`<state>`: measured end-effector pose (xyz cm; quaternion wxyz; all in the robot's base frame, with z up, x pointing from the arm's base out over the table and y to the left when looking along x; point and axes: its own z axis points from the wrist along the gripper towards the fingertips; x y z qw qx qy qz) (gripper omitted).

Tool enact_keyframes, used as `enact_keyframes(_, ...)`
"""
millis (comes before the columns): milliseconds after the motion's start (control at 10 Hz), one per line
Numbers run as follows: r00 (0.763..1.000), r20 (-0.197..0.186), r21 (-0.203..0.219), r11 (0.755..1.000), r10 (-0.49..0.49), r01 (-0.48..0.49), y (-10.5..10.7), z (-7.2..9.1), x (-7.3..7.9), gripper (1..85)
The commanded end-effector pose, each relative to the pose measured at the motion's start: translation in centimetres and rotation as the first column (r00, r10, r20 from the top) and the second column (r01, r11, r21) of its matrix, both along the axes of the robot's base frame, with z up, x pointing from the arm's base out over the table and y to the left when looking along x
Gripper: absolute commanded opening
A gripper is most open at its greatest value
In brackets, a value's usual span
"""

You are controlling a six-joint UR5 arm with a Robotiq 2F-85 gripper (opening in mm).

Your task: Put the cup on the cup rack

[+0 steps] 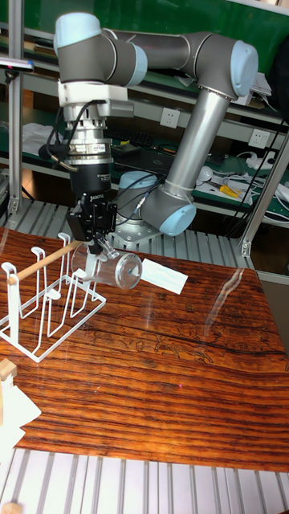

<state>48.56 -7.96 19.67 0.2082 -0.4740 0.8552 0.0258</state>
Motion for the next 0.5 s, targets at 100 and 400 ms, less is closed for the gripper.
enact_keyframes(100,0.999,0.033,0.049,0.999,-0.026,0.024,0.81,0.89,0.97,1.0)
enact_keyframes(400,0.999,0.034,0.048,0.999,-0.028,0.026,0.70,1.06,1.08,1.0)
